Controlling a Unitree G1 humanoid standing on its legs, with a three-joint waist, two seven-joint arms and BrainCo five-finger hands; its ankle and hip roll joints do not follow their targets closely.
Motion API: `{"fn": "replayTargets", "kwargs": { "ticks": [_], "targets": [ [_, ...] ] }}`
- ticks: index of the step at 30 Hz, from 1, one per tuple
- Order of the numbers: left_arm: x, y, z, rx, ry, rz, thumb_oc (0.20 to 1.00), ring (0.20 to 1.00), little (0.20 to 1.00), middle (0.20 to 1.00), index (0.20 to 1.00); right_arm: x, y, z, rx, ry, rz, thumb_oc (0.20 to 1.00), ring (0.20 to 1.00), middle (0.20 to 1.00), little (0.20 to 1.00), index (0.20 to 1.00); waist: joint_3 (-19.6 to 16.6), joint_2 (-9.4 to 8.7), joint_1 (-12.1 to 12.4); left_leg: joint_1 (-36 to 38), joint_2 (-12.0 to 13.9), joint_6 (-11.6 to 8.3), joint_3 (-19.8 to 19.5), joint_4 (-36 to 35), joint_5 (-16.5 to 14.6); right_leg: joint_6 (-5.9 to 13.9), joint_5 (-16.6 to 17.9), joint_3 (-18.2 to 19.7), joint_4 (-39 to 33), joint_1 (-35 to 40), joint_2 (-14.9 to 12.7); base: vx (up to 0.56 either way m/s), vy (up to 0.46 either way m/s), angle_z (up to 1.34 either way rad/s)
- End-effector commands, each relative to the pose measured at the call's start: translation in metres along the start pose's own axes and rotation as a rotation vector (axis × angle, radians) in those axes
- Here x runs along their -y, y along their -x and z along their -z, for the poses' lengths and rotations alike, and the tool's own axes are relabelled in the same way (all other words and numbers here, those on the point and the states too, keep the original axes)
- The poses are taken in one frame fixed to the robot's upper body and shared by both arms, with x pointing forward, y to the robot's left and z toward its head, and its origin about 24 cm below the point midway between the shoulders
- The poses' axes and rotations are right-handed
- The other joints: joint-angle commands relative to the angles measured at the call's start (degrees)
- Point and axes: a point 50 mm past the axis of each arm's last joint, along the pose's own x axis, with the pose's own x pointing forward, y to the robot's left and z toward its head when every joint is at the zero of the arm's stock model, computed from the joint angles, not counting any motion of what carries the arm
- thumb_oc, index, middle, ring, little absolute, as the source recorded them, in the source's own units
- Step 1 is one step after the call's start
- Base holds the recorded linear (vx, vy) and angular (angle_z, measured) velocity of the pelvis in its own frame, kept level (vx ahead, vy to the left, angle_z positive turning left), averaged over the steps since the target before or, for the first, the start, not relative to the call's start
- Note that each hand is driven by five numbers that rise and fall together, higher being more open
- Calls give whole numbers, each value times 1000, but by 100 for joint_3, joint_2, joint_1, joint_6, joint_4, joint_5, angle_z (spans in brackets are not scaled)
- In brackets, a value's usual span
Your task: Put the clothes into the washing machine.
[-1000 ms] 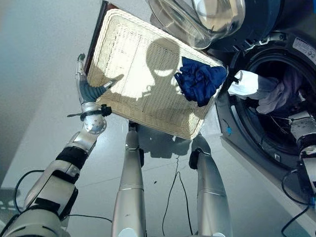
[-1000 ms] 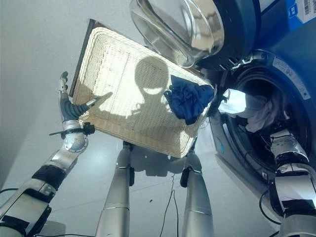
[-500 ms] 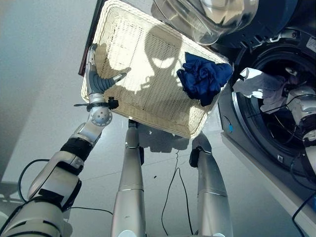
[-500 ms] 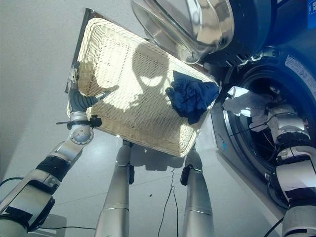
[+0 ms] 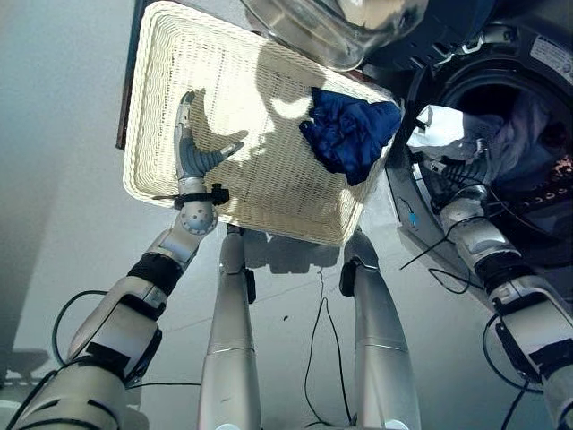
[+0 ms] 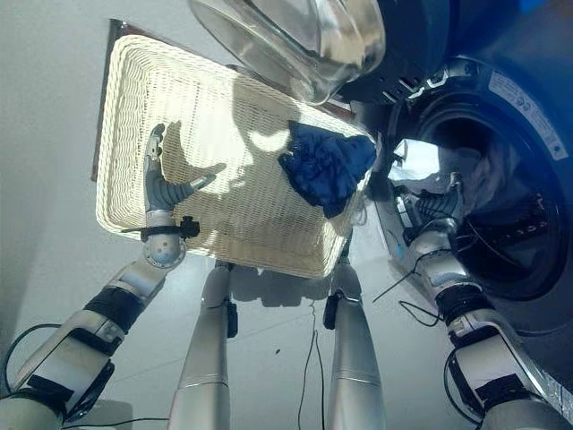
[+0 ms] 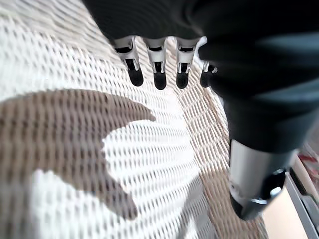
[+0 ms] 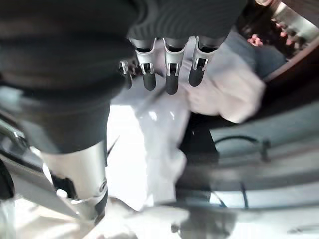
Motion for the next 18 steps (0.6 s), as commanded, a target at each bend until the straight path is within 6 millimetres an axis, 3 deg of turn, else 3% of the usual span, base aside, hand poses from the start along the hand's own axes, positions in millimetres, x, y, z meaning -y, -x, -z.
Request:
{"fn": "replayTargets", "kwargs": {
  "ticks": [1,6,11,18],
  "targets": [
    [2,-2,-9,57,50,-71,1000,1000,1000,1000,1000,2,8,-4,114,23,-7,1000,1000,1000,1000,1000,-117,37,65,-123,-487,486,315,271,-115,53,352,-343,-194,65,388,-7,58,-3],
    [5,6,-7,35,72,-96,1000,1000,1000,1000,1000,-13,29,-3,199,7,-49,1000,1000,1000,1000,1000,-117,68,-1,-152,-463,483,386,277,-79,20,315,-270,-153,16,414,-1,46,-4],
    [13,19,-5,16,80,-110,1000,1000,1000,1000,1000,-26,56,-26,385,-28,-77,1000,1000,1000,1000,1000,-117,92,-73,-137,-457,487,436,259,-39,0,273,-182,-122,8,448,-3,45,-1],
    [17,26,0,-29,65,-127,1000,1000,1000,1000,1000,-30,80,-56,637,-60,-65,1000,1000,1000,1000,1000,-117,132,-117,-140,-439,486,453,286,-9,8,236,-130,-73,4,448,-1,37,-3]
  ]
}}
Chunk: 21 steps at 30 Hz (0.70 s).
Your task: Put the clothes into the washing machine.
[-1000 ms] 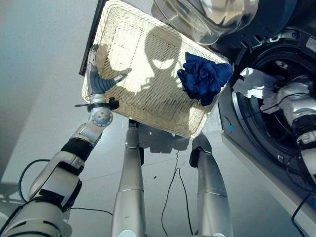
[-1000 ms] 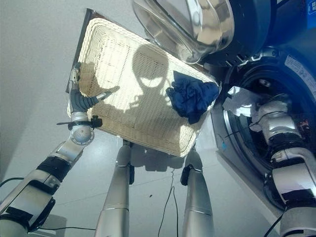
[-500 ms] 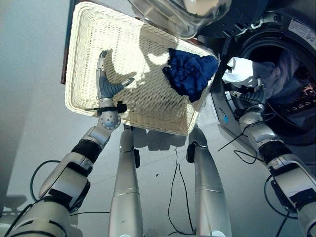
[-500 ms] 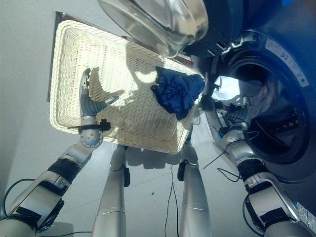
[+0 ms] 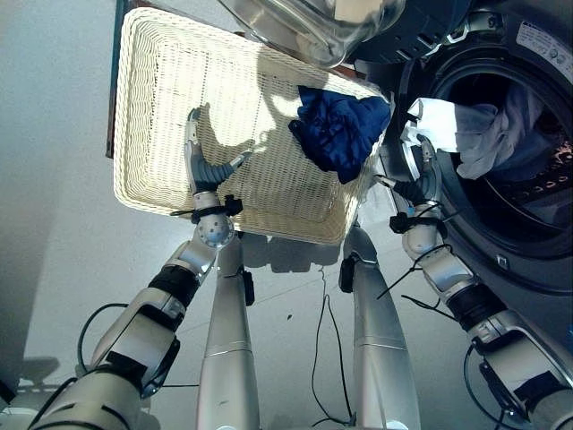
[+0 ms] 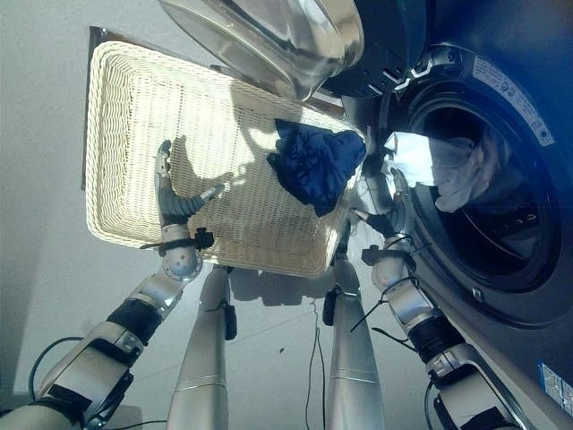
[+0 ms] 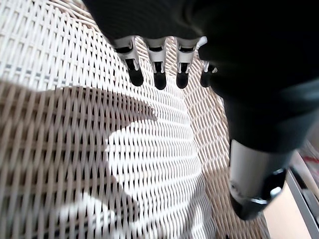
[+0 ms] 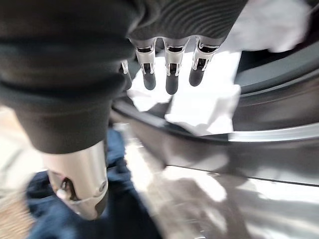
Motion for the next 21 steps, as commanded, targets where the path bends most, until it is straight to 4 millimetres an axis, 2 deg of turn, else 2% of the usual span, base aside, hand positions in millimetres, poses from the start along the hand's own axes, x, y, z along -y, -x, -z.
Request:
{"fn": "replayTargets", "kwargs": {
  "ticks": [1,2,5,17,21],
  "targets": [
    [-3,0,-3,10,18,-73,1000,1000,1000,1000,1000,4,10,-24,210,9,31,1000,1000,1000,1000,1000,-112,128,-96,-186,-430,477,171,343,2,13,366,-427,-425,342,441,3,36,-1],
    [-4,1,-1,-5,15,-80,1000,1000,1000,1000,1000,4,11,-33,288,24,33,1000,1000,1000,1000,1000,-112,140,-94,-177,-426,481,170,342,13,16,357,-420,-411,346,438,2,32,-1],
    [-5,1,1,-19,15,-84,1000,1000,1000,1000,1000,3,11,-45,380,36,36,1000,1000,1000,1000,1000,-112,159,-78,-188,-415,472,165,362,27,22,342,-419,-391,353,427,0,0,0],
    [1,0,-3,-12,32,-61,1000,1000,1000,1000,1000,-5,7,-68,535,51,-17,1000,1000,1000,1000,1000,-112,175,7,-224,-451,473,98,400,53,28,347,-466,-361,342,408,0,0,0],
    [1,-3,-4,-9,31,-56,1000,1000,1000,1000,1000,-12,5,-67,541,98,-85,1000,1000,1000,1000,1000,-112,177,38,-222,-457,464,83,417,53,31,341,-484,-342,346,400,0,0,0]
  ]
}}
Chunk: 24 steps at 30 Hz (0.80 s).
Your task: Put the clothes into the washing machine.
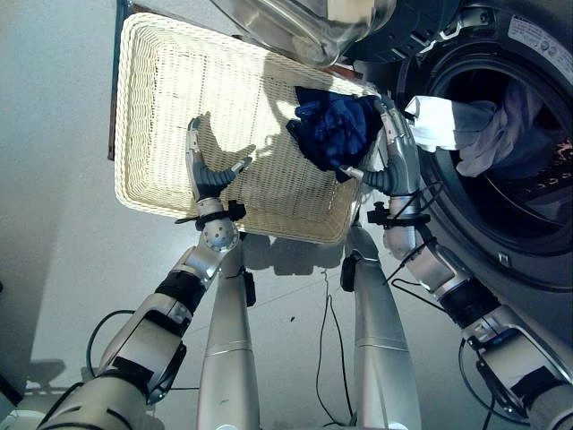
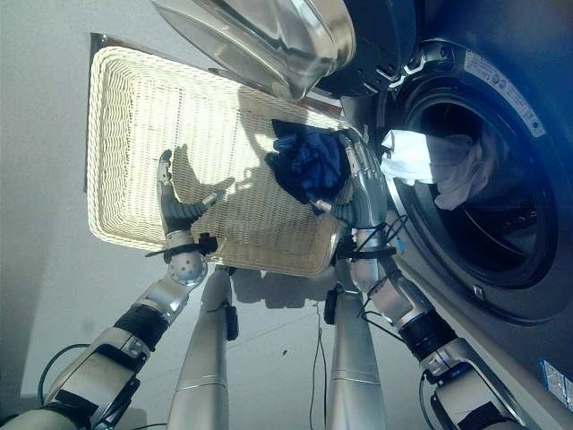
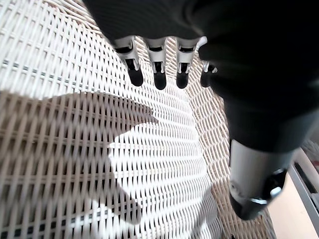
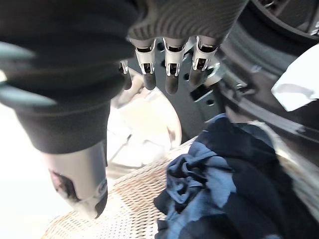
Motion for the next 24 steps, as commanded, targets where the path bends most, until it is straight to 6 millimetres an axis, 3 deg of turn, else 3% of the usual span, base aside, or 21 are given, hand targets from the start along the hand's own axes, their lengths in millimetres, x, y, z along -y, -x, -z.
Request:
{"fn": "replayTargets", "kwargs": {
  "ticks": [1,8,12,17,24],
  "targets": [
    [-2,-9,-9,39,27,-37,1000,1000,1000,1000,1000,-2,1,-14,113,9,-65,1000,1000,1000,1000,1000,-110,164,-5,-303,-460,486,61,404,43,52,418,-530,-535,369,394,0,0,0],
    [-2,-19,-13,47,33,-25,1000,1000,1000,1000,1000,-14,-2,-2,68,88,-146,1000,1000,1000,1000,1000,-110,170,51,-326,-469,478,47,423,63,41,434,-594,-517,346,368,-1,-6,0],
    [7,-30,-22,66,42,17,1000,1000,1000,1000,1000,-23,-23,22,-28,245,-199,1000,1000,1000,1000,1000,-110,233,176,-341,-524,460,-18,434,67,30,447,-666,-525,343,341,-4,-45,2],
    [15,-36,-28,79,58,42,1000,1000,1000,1000,1000,-22,-35,48,-127,380,-265,1000,1000,1000,1000,1000,-110,319,305,-352,-558,479,-31,417,82,6,481,-755,-556,345,304,2,-14,3],
    [21,-39,-34,94,68,64,1000,1000,1000,1000,1000,-13,-46,69,-232,539,-286,1000,1000,1000,1000,1000,-110,394,433,-389,-605,513,-62,373,124,-2,510,-838,-559,322,285,5,-13,3]
  ]
}}
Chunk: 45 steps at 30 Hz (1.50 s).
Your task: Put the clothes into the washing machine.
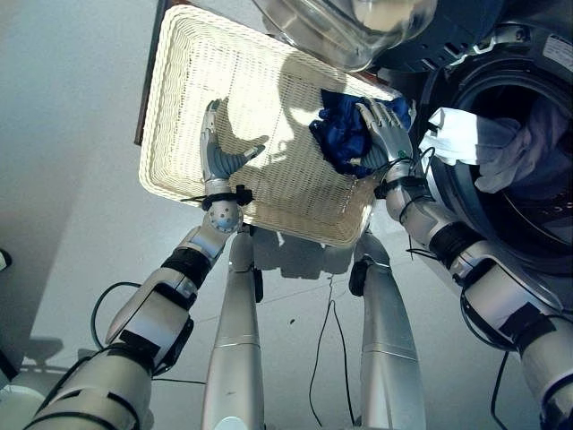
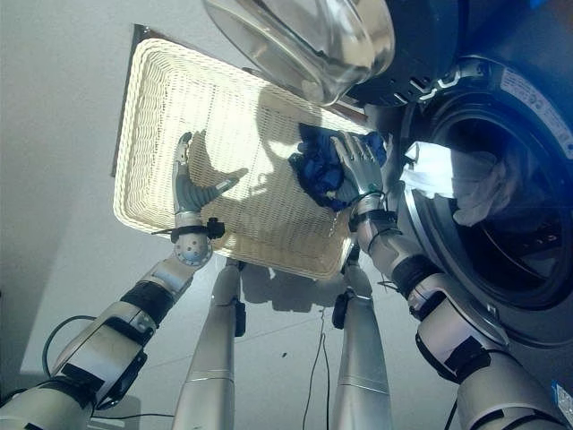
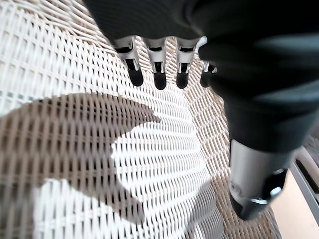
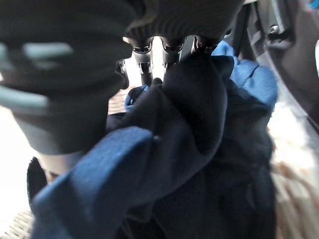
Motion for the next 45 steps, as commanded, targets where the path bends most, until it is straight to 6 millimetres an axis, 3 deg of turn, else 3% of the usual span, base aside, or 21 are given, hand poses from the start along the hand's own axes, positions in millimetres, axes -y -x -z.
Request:
{"fn": "replayTargets", "kwargs": {
  "ticks": [1,2,11,12,13,29,34,37,38,39,40,41,42,43,44,45],
  "targets": [
    [2,-11,-19,63,90,-37,1000,1000,1000,1000,1000,7,-2,15,-64,50,5,1000,1000,1000,1000,1000,-99,346,-86,-390,-601,609,171,388,31,56,650,-651,-801,313,321,8,-35,5],
    [3,-13,-21,71,90,-30,1000,1000,1000,1000,1000,11,-5,26,-118,112,14,1000,1000,1000,1000,1000,-99,359,-59,-422,-618,627,157,380,31,64,678,-672,-828,291,314,8,-35,6],
    [7,-15,-26,77,106,-20,1000,1000,1000,1000,1000,9,-8,45,-174,421,-172,1000,1000,1000,1000,1000,-99,399,5,-436,-633,656,140,337,61,63,726,-718,-851,264,292,9,-7,6],
    [8,-15,-27,79,107,-18,1000,1000,1000,1000,1000,8,-8,45,-166,439,-189,482,482,482,482,482,-99,401,15,-431,-638,658,132,327,68,65,737,-722,-861,268,288,0,0,0],
    [8,-15,-27,80,107,-17,1000,1000,1000,1000,1000,8,-8,44,-164,445,-198,200,200,200,200,200,-99,398,19,-426,-641,662,128,319,72,63,740,-724,-868,273,290,0,0,0],
    [7,-14,-27,77,116,-25,1000,1000,1000,1000,1000,1,-3,44,-146,482,-243,200,200,200,200,200,-99,403,13,-429,-653,678,107,283,104,49,784,-708,-891,244,303,0,0,0],
    [8,-12,-25,69,120,-26,1000,1000,1000,1000,1000,-1,0,47,-182,417,-252,200,200,200,200,200,-99,403,1,-421,-643,673,112,267,115,44,798,-695,-905,246,305,0,0,0],
    [8,-11,-26,66,125,-30,1000,1000,1000,1000,1000,-6,3,46,-266,170,-271,200,200,200,200,200,-99,410,-9,-447,-634,675,114,273,123,35,804,-687,-887,216,305,0,0,0],
    [8,-11,-26,64,128,-33,1000,1000,1000,1000,1000,-9,4,43,-334,-52,-265,200,200,200,200,200,-99,411,-20,-458,-629,671,114,270,129,27,803,-674,-877,196,311,0,0,0],
    [7,-11,-26,63,128,-35,1000,1000,1000,1000,1000,-10,4,41,-347,-122,-274,200,200,200,200,200,-99,409,-27,-460,-633,667,110,277,128,22,804,-665,-878,194,316,0,0,0],
    [3,-11,-24,59,132,-41,1000,1000,1000,1000,1000,-13,3,31,-393,-451,-286,200,200,200,200,200,-99,390,-39,-462,-627,649,111,277,123,9,782,-653,-864,184,336,0,0,0],
    [3,-11,-24,58,132,-41,1000,1000,1000,1000,1000,-13,4,30,-400,-496,-289,200,200,200,200,200,-99,385,-39,-458,-624,647,114,276,123,6,775,-653,-857,186,338,0,0,0],
    [-2,-10,-20,52,133,-48,1000,1000,1000,1000,1000,-14,6,23,-419,-809,-276,200,200,200,200,200,-99,356,-59,-450,-623,634,108,292,113,-2,756,-638,-832,181,360,0,0,0],
    [-4,-9,-19,49,133,-50,1000,1000,1000,1000,1000,-14,7,20,-416,-885,-282,200,200,200,200,200,-99,343,-66,-444,-619,629,110,298,106,-2,748,-635,-820,184,365,0,0,0],
    [-9,-8,-16,44,130,-56,1000,1000,1000,1000,1000,-11,10,17,-404,-1125,-258,200,200,200,200,200,-99,300,-94,-429,-598,613,120,306,93,-3,720,-625,-797,190,379,0,0,0],
    [-10,-7,-15,42,128,-57,1000,1000,1000,1000,1000,-10,10,17,-400,-1175,-243,200,200,200,200,200,-99,288,-101,-423,-594,610,123,312,88,-2,717,-621,-792,194,383,0,0,0]
  ]
}}
